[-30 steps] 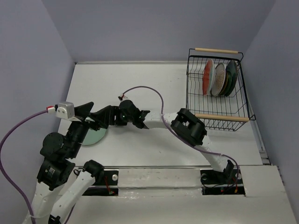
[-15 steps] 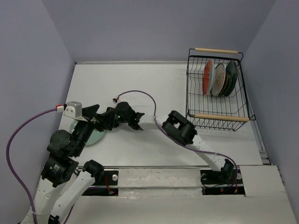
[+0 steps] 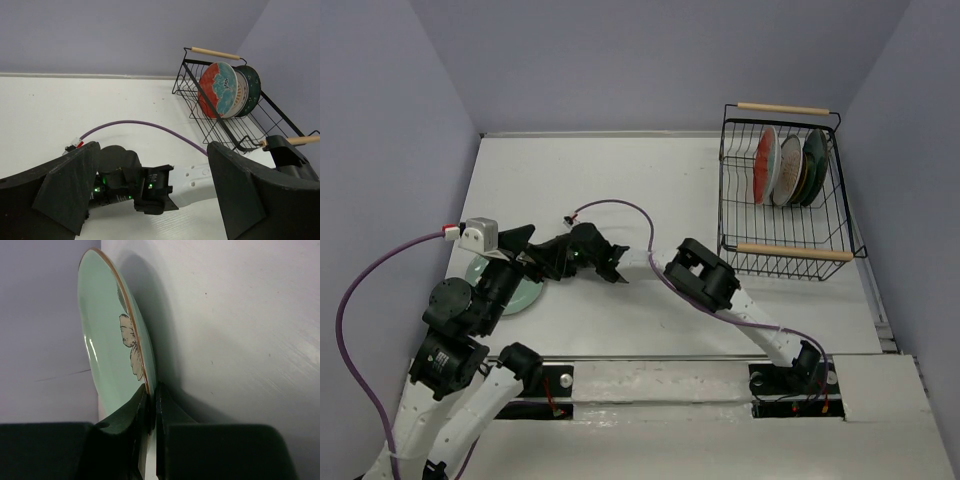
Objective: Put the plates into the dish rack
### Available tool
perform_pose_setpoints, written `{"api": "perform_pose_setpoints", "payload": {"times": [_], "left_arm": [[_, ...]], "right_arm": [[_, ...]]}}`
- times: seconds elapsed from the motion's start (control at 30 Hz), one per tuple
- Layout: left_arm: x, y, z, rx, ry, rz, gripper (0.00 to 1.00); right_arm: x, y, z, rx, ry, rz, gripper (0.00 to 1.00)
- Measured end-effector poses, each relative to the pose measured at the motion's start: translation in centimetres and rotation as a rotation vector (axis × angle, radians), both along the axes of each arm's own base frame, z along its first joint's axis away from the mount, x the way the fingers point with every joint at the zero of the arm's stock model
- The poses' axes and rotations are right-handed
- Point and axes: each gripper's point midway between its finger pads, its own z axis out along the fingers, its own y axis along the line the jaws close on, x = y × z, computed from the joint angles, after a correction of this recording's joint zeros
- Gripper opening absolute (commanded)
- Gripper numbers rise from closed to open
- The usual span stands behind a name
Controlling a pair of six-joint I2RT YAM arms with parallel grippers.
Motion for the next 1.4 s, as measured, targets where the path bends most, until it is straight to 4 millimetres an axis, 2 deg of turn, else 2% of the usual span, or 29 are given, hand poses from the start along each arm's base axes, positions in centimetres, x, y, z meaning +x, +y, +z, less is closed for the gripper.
{"api": "perform_pose_setpoints", "payload": {"times": [0.13, 0.33, 0.43, 0.57, 0.63, 0.7, 0.77, 0.8, 0.87, 0.9, 0.93, 1.0, 1.07, 1.13, 1.27, 1.4], "left_arm": [[-0.4, 0.2, 0.7, 0.001, -0.006, -0.001, 0.99], [-2.4, 1.4, 6.4, -0.057, -0.119, 0.0, 0.99], [-2.9, 1.6, 7.7, -0.076, -0.15, -0.004, 0.99], [-2.8, 1.3, 7.1, -0.072, -0.136, -0.015, 0.99], [-2.6, 1.1, 6.7, -0.07, -0.127, -0.022, 0.99], [-2.2, 0.6, 5.7, -0.068, -0.106, -0.034, 0.99], [-1.8, 0.1, 4.6, -0.063, -0.086, -0.044, 0.99], [-1.5, -0.3, 3.5, -0.057, -0.067, -0.054, 0.99], [-0.9, -1.0, 1.3, -0.036, -0.024, -0.069, 0.99], [-0.5, -1.4, -0.2, -0.025, 0.004, -0.075, 0.99], [-0.2, -1.6, -1.5, -0.012, 0.031, -0.08, 0.99], [0.2, -2.0, -3.9, 0.011, 0.075, -0.086, 0.99], [0.6, -2.3, -5.8, 0.032, 0.112, -0.087, 0.99], [0.7, -2.4, -6.8, 0.044, 0.13, -0.089, 0.99], [0.6, -2.7, -6.7, 0.049, 0.119, -0.105, 0.99], [0.6, -3.2, -6.5, 0.053, 0.11, -0.127, 0.99]], "right_arm": [[-0.3, -0.7, 0.2, -0.021, -0.025, -0.027, 0.07], [-0.9, -4.1, 3.0, -0.154, -0.195, -0.094, 0.07], [-0.6, -7.1, 6.5, -0.214, -0.315, -0.145, 0.07], [1.4, -12.2, 13.7, -0.222, -0.453, -0.24, 0.07], [3.7, -15.6, 18.4, -0.201, -0.526, -0.329, 0.07], [6.6, -20.5, 23.5, -0.202, -0.606, -0.454, 0.07], [8.7, -24.4, 26.5, -0.221, -0.658, -0.556, 0.07], [10.1, -27.7, 28.5, -0.26, -0.703, -0.639, 0.07], [12.0, -32.9, 31.1, -0.345, -0.757, -0.773, 0.07], [12.9, -36.2, 32.5, -0.428, -0.793, -0.857, 0.07], [13.4, -38.1, 33.2, -0.475, -0.808, -0.905, 0.07], [14.4, -43.6, 34.9, -0.633, -0.848, -1.027, 0.07], [14.7, -47.3, 35.9, -0.764, -0.87, -1.101, 0.07], [14.8, -51.1, 37.2, -0.935, -0.895, -1.159, 0.07], [15.0, -54.9, 39.5, -1.146, -0.922, -1.212, 0.07], [15.9, -56.5, 40.5, -1.281, -0.931, -1.225, 0.07]]}}
